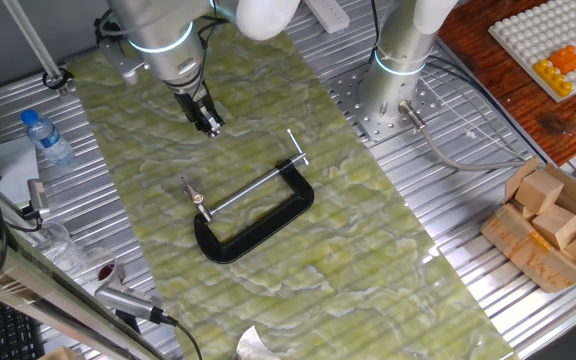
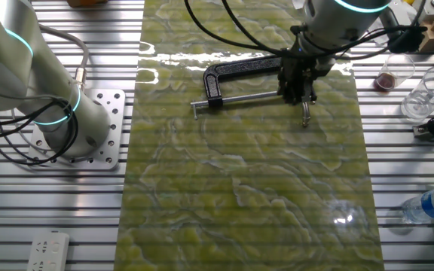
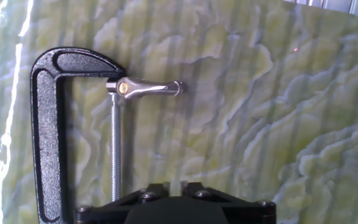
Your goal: Turn on the water tap
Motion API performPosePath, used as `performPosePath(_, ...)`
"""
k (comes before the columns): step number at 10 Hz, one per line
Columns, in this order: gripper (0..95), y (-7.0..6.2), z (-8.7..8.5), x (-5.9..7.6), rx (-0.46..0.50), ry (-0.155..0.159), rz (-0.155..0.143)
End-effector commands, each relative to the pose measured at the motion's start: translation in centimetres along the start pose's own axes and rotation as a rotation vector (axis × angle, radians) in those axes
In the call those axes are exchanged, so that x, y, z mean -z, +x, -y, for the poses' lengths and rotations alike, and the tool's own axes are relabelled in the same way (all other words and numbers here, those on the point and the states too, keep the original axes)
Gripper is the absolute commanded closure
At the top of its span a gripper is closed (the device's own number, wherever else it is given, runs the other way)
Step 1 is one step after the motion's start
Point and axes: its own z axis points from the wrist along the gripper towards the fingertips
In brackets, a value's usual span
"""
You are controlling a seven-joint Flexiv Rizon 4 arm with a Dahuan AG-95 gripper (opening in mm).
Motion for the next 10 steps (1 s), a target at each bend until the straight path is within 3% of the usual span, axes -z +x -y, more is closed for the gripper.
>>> performPosePath(1,95.0,0.0,0.0,0.0,-0.001,-0.003,0.000)
performPosePath(4,95.0,-0.3,-0.1,-0.4,0.014,0.000,-0.002)
performPosePath(8,95.0,-2.5,0.1,-4.9,0.068,0.007,0.016)
performPosePath(10,95.0,-2.9,0.0,-5.9,0.076,0.007,0.020)
